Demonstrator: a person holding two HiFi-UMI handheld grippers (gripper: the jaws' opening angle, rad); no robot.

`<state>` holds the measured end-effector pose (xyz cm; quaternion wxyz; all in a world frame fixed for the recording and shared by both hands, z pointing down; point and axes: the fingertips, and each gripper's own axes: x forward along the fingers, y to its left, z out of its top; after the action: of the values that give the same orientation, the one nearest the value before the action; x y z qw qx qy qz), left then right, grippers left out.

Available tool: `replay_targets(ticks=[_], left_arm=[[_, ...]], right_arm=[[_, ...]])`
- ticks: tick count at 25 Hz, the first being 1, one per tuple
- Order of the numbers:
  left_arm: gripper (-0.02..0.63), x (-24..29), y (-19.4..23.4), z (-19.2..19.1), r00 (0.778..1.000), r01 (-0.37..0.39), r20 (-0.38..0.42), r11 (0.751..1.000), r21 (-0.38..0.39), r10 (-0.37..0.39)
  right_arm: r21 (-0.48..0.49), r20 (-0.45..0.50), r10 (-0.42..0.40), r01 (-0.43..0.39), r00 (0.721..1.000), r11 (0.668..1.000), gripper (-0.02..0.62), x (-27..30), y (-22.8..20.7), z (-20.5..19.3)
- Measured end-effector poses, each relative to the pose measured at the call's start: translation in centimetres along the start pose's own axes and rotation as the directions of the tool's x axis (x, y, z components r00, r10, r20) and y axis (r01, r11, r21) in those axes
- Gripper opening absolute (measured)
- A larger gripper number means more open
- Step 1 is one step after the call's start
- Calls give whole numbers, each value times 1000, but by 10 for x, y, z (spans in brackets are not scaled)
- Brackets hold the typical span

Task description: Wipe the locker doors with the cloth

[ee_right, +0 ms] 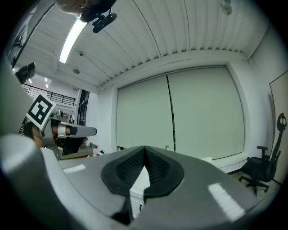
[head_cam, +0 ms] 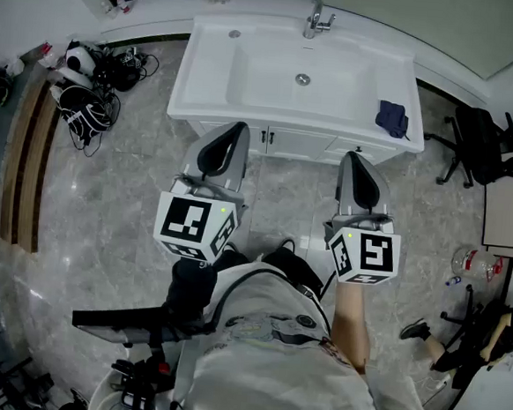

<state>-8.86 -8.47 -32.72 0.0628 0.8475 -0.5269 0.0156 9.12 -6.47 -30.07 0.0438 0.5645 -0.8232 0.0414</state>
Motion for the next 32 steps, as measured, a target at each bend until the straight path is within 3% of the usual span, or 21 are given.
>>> replay_targets(ticks=[13, 18, 20, 25, 32], left_arm=[[2, 8, 0, -10, 1000, -20, -9, 1000, -17, 20], [2, 14, -2, -16, 999, -35, -32, 999, -18, 34], [2, 15, -3, -21, 998, -51, -37, 999, -17, 50], [2, 25, -15, -45, 994, -71, -89, 997, -15, 69], [2, 36, -41, -107, 974, -100, -206, 995, 1, 98]], right_arm=[[-7, 2, 25, -25, 1000, 1000, 5, 3, -6, -12], [37, -15, 14, -14, 1000, 999, 6, 12, -35, -37], [39, -67, 5, -3, 998, 999, 82, 18, -60, -61], [-31, -193, -81, 77, 978, 997, 154, 50, -166, -137], [-146, -453, -123, 63, 883, 987, 210, 134, -319, -270]])
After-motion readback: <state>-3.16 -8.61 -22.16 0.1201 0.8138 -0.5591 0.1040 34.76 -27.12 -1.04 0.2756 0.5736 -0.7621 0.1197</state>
